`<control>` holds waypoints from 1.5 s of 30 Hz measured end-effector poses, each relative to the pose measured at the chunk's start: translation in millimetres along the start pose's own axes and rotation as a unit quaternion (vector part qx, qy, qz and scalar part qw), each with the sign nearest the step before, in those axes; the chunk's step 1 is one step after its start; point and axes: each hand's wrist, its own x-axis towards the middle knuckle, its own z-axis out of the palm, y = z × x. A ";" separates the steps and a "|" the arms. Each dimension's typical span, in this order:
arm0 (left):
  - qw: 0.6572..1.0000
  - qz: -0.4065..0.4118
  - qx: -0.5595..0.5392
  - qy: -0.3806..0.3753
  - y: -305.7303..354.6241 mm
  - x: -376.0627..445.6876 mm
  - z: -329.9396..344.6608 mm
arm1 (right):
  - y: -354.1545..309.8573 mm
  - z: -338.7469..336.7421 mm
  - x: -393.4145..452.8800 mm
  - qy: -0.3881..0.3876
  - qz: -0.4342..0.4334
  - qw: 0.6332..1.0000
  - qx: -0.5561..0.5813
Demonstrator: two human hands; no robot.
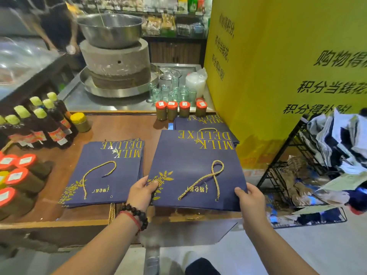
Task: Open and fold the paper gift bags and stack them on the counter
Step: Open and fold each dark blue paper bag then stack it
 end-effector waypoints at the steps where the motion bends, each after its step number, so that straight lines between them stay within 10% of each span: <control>1: 1.000 0.005 0.003 0.003 4.1 4.5 4.5 | -2.8 0.7 9.0 0.006 -0.004 1.000 -0.001; 12: 0.991 -0.073 0.009 0.110 31.7 104.9 86.9 | -8.9 25.8 161.1 -0.019 0.052 0.994 -0.096; 36: 0.939 -0.110 0.318 0.075 42.2 272.8 176.1 | -12.3 89.2 349.9 -0.006 0.043 0.967 -0.253; 45: 0.930 -0.054 0.361 0.040 38.8 267.2 158.4 | -30.2 92.7 328.7 -0.005 -0.118 0.869 -0.480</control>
